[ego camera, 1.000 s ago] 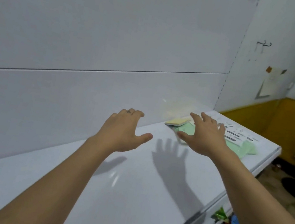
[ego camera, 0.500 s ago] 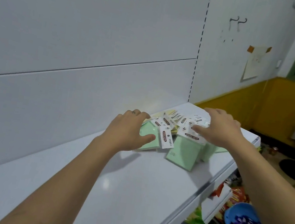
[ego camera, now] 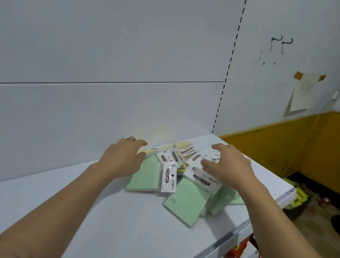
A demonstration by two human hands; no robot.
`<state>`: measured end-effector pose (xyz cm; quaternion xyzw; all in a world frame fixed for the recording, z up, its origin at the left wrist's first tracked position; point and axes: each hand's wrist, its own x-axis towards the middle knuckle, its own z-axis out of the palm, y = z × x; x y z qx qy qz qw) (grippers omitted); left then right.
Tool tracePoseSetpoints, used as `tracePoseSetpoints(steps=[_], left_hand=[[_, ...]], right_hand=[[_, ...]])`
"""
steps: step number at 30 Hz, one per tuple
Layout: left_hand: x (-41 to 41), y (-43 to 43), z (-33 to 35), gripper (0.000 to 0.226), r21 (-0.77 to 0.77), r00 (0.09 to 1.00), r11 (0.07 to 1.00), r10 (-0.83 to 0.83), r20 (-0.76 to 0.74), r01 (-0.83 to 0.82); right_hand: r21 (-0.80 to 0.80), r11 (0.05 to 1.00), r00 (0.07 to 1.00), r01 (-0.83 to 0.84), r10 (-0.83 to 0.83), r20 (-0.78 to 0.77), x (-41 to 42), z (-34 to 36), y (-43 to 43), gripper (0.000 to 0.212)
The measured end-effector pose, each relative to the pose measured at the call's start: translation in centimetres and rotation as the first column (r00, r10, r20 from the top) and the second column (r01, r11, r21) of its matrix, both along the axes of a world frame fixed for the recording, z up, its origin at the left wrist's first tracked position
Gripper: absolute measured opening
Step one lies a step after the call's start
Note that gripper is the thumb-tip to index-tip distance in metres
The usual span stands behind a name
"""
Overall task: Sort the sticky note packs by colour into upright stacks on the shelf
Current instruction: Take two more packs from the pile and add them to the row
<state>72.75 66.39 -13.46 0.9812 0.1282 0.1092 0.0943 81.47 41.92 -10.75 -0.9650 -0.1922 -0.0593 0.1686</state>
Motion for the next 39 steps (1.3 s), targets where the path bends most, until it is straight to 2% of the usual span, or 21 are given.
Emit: tracePoseSetpoints(steps=[4,9,14,17,20,21,23,26,28,30,34,36,39], left_hand=[[1.4,0.8,-0.8,0.044,-0.072,0.998,0.995,0.061,-0.009,-0.062],[2.6,1.3,-1.5,0.050,-0.070,0.988,0.989,0.126,-0.090,-0.133],[3.4,2.0,-1.9,0.028,-0.200,0.985,0.964,0.164,-0.062,-0.173],[3.5,2.6,-2.0,0.026,-0.313,0.988,0.937,0.148,-0.049,-0.156],[3.8,3.2,-2.5,0.012,-0.319,0.987,0.937,0.107,-0.117,-0.139],[3.7,3.4,-2.6,0.016,-0.315,0.981,0.937,0.105,-0.161,-0.152],[3.6,3.5,-2.4,0.041,-0.283,0.967,0.941,0.121,-0.226,-0.184],[3.7,3.9,-2.2,0.063,-0.268,0.954,0.938,0.149,-0.260,-0.220],[3.6,4.0,-2.3,0.070,-0.308,0.959,0.921,0.175,-0.222,-0.239],[3.1,4.1,-2.1,0.069,-0.391,0.974,0.892,0.207,-0.089,-0.226],[1.9,3.9,-0.2,0.038,-0.424,0.962,0.896,0.221,0.162,-0.135],[1.1,4.1,0.4,0.023,-0.458,0.951,0.884,0.219,0.219,-0.098],[-0.6,4.3,0.8,0.016,-0.518,0.944,0.855,0.190,0.269,-0.024]], right_hand=[[-0.035,0.998,0.999,-0.047,0.046,-0.018,1.3,-0.3,1.1,0.062],[-0.103,0.990,0.995,-0.096,0.093,-0.029,3.1,0.2,2.4,0.062],[-0.093,0.982,0.985,-0.164,0.158,-0.065,4.1,0.7,4.7,0.056],[-0.127,0.975,0.979,-0.184,0.172,-0.106,5.0,1.2,6.2,0.053],[-0.175,0.967,0.977,-0.187,0.165,-0.131,6.3,1.2,7.8,0.047],[-0.187,0.964,0.977,-0.188,0.165,-0.133,6.6,1.2,8.4,0.044],[-0.195,0.963,0.979,-0.188,0.169,-0.110,6.9,1.3,9.3,0.043],[-0.201,0.951,0.972,-0.233,0.225,-0.060,5.8,1.6,10.5,0.044],[-0.211,0.939,0.962,-0.273,0.273,-0.031,4.4,1.6,10.9,0.048],[-0.249,0.934,0.962,-0.257,0.272,0.025,2.8,1.5,11.0,0.048],[-0.244,0.951,0.958,-0.192,0.235,0.163,-1.0,1.1,10.9,0.037],[-0.228,0.951,0.955,-0.209,0.249,0.164,-2.7,0.7,10.6,0.032],[-0.234,0.949,0.960,-0.210,0.246,0.134,-4.4,0.3,9.9,0.028]])
